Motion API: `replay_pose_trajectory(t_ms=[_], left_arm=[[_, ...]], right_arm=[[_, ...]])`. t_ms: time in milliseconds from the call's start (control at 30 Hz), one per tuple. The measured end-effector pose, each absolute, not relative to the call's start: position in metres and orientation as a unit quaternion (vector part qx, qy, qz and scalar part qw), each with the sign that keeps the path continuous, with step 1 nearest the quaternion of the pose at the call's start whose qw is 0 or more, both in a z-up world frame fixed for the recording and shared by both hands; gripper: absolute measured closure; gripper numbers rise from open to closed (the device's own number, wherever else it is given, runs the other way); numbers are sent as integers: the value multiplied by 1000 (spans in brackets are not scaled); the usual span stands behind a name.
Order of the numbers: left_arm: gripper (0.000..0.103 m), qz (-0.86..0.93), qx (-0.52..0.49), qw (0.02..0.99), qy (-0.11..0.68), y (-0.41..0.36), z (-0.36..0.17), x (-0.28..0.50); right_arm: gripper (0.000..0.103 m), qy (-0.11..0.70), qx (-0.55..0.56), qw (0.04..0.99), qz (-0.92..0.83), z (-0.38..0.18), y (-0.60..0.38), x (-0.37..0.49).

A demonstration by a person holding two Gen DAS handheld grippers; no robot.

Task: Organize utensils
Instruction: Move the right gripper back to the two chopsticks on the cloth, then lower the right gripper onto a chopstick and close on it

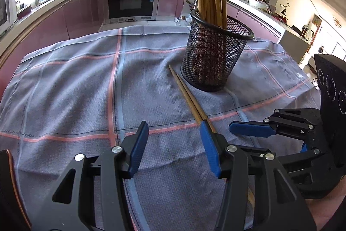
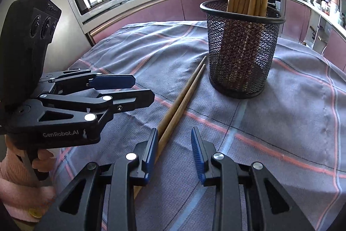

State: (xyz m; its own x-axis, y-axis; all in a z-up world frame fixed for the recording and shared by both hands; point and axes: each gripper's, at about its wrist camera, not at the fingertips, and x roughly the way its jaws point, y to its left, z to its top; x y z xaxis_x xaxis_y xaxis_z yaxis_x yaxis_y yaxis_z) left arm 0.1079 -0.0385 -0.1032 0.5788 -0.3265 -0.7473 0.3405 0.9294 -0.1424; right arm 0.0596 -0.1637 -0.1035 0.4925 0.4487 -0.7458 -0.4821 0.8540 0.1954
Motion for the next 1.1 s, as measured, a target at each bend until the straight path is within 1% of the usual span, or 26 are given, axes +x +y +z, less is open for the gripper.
replay_pose_trajectory(t_ms=[67,100,167,333,400,467,500,533,600,633,667,833,1100], left_arm=[[54,-190,11,887,421,-41,-105,108],[54,-191,14,887,421,-43,-105,108],[54,-193,19,886,422,-46,-106,109],[54,-198,39,881,428,-61,-109,113],[56,-200,50,879,431,-68,-111,114],[64,-202,58,874,439,-74,-115,116],[69,-204,62,871,443,-77,-117,116],[69,-202,66,872,442,-79,-118,115],[75,-202,70,872,440,-81,-118,113],[82,-205,67,871,442,-82,-118,112],[84,-206,68,870,443,-83,-117,112],[89,-189,73,873,444,-87,-120,102],[92,-174,44,875,450,-77,-120,81]], right_arm=[[75,426,-23,864,267,-103,-164,60],[79,426,-25,865,264,-103,-164,60],[81,426,-24,867,259,-102,-167,60],[82,427,-12,868,254,-100,-177,59],[82,428,-10,868,252,-100,-180,59],[82,429,-6,867,252,-100,-183,60],[82,430,-5,867,252,-100,-184,60],[82,430,-5,867,252,-100,-185,59],[82,431,-4,866,253,-101,-186,59],[82,431,-3,866,254,-101,-187,59],[82,431,-2,866,254,-101,-187,59],[83,431,0,865,256,-101,-188,59],[84,432,1,863,260,-100,-191,58]])
